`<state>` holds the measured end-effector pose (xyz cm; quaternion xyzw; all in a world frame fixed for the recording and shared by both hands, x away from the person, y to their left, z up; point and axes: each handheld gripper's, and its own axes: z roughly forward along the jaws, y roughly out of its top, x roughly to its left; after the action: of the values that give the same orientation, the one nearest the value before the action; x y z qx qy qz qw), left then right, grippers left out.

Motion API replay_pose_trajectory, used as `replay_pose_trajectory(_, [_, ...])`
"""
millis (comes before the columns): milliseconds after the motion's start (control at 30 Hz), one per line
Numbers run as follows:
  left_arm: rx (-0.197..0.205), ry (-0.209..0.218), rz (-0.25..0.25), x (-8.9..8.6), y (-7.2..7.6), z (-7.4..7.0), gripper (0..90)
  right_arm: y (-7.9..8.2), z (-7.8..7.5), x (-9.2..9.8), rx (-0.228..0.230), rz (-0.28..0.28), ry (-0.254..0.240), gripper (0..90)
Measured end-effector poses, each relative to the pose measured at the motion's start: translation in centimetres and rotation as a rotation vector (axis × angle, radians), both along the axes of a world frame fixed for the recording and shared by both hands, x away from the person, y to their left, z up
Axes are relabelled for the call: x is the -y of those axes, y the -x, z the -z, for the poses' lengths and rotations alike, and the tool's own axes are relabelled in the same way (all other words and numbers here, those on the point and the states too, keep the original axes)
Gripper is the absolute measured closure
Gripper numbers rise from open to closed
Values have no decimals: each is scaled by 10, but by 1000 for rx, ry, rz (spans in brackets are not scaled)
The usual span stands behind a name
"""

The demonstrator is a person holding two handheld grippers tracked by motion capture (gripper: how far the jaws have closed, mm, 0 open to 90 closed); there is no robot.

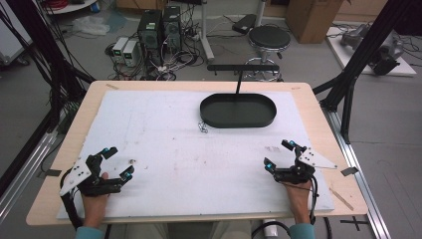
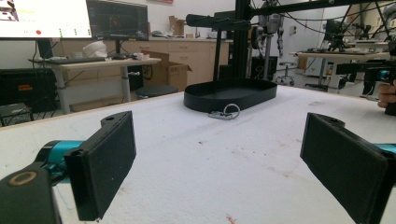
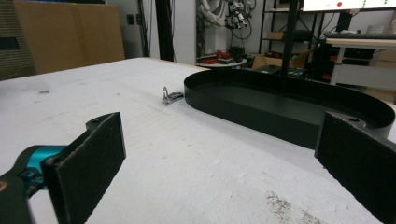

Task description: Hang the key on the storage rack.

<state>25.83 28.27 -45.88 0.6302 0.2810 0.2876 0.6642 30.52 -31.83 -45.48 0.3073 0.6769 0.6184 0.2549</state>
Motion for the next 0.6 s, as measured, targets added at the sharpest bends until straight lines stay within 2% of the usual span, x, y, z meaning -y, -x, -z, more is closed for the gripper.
replay_pose_trajectory(233, [-4, 0, 0, 1, 0, 0, 108, 2, 0, -1, 24, 5, 1, 12])
replay_pose_trajectory(600, [3, -4, 1, 1, 0, 0, 108, 3, 0, -1, 25, 15, 4, 12])
